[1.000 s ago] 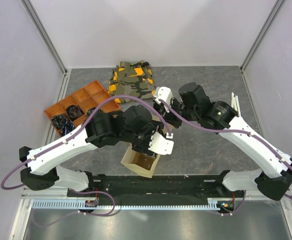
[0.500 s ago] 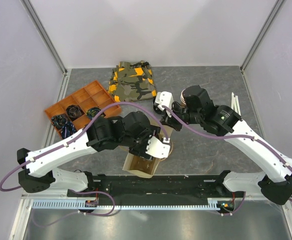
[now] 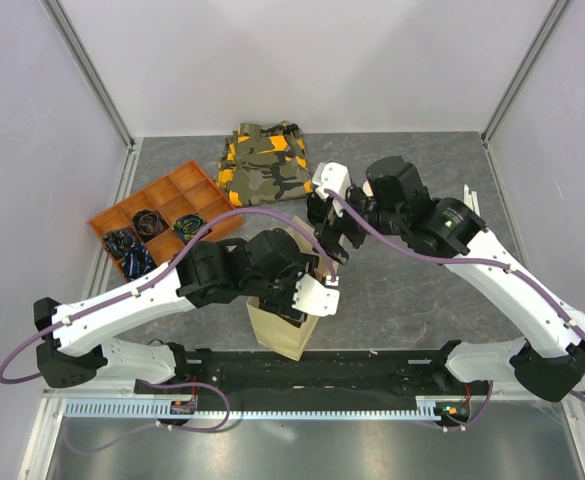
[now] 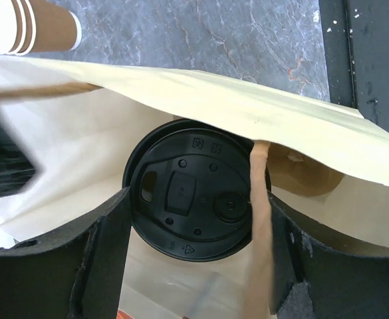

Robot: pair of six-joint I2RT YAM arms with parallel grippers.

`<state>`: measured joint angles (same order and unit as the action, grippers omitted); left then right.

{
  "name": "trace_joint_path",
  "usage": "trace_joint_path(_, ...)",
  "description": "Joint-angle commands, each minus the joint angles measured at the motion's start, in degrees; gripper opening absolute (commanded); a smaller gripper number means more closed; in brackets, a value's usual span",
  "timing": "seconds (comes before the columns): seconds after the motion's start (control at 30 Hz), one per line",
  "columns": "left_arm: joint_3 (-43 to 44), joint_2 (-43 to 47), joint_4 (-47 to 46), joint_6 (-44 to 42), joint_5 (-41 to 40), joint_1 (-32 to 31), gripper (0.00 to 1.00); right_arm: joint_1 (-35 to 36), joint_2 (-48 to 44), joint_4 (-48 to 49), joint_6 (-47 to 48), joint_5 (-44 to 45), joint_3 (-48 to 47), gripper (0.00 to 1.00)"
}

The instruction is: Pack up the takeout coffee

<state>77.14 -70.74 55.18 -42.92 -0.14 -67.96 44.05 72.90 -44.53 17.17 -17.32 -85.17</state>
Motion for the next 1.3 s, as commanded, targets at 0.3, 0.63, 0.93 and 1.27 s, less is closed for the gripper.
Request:
trace_joint_path(0.3, -1.91, 2.45, -6.13, 3.54, -1.35, 0.11, 0.29, -5.64, 0.39, -14.43, -20.41, -5.96, -9.57, 0.97)
trace_joint_path(0.63, -3.84, 3.59, -7.54, 4.24, -2.31, 0.11, 0.29, -6.35, 0.4, -25.25, -18.49, -11.86, -6.78, 0.86)
trace_joint_path(0.93, -4.37, 3.94, -8.51, 4.42, -3.73, 0.11, 0.29, -6.26, 1.19, -27.01, -16.13, -14.14, -3.6, 0.68)
trace_joint_path(1.27, -7.27, 3.51, -13.52, -0.76, -2.32, 0.2, 0.28, -6.35, 4.08, -24.9, -6.38, -15.55, -3.95, 0.02)
